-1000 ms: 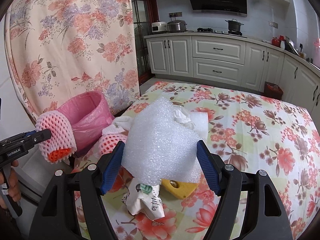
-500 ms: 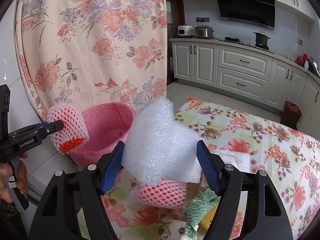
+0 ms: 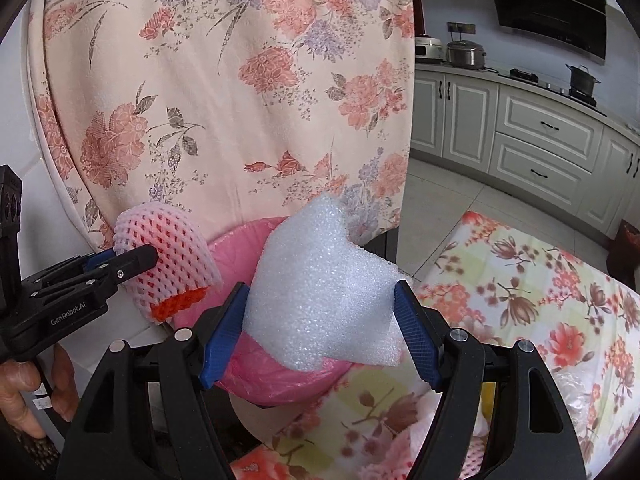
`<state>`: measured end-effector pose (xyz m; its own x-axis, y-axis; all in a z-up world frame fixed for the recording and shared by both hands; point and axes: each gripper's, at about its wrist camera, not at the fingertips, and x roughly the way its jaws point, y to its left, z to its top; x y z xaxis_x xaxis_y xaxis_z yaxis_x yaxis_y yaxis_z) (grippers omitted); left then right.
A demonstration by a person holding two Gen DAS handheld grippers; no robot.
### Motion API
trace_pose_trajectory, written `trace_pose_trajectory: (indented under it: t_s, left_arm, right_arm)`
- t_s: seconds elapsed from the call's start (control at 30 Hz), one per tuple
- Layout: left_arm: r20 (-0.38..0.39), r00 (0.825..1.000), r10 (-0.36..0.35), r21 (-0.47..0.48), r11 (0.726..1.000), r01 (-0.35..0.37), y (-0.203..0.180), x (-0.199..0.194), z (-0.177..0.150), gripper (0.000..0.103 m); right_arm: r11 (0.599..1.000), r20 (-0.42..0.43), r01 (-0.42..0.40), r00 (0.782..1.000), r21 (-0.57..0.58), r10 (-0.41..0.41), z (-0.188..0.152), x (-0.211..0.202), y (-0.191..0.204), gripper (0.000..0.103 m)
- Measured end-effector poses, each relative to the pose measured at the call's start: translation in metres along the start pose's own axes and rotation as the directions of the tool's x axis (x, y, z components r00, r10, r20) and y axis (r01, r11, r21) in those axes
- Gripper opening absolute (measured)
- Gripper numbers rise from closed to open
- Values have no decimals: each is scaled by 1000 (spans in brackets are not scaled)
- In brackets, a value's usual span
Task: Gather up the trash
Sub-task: 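Carry the pink net and white foam to the bin and release both, then withdraw both tools from the bin back toward the table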
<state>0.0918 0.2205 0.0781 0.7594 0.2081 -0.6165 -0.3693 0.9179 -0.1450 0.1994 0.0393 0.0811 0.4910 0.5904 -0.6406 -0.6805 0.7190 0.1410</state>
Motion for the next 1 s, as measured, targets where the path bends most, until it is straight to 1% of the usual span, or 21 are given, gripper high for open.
trace_pose_trajectory:
  t_s: [0.2, 0.47, 0.57, 0.63, 0.7, 0.77, 0.93, 1.0]
  left_arm:
    - [-3, 1000, 16, -16, 1000, -16, 13, 6, 4, 40]
    - [-17, 1000, 17, -27, 999, -18, 20, 18, 7, 41]
    - [-20, 1000, 13, -36, 999, -13, 21, 21, 8, 52]
    - [-19, 1000, 11, -37, 999, -12, 22, 22, 10, 52]
    - [-19, 1000, 11, -37, 999, -12, 22, 23, 10, 56]
    - [-18, 1000, 9, -35, 999, -10, 22, 23, 10, 57]
    - [-18, 1000, 0, -41, 999, -1, 21, 18, 5, 59]
    - [-15, 1000, -3, -43, 999, 2, 20, 15, 2, 61]
  right_arm:
    - [1000, -41, -19, 999, -13, 19, 11, 30, 10, 70]
    - [999, -72, -25, 997, -32, 23, 14, 53, 16, 71]
    - [999, -72, -10, 997, -41, 7, 15, 56, 15, 79]
    - [999, -76, -5, 997, -44, 2, 15, 58, 13, 80]
    - [999, -78, 4, 997, -42, -7, 15, 59, 10, 80]
    - [999, -74, 12, 997, -35, -14, 15, 58, 7, 80]
    - [1000, -60, 27, 998, -12, -27, 12, 48, -4, 80]
    - [999, -48, 37, 998, -9, -37, 9, 40, -8, 80]
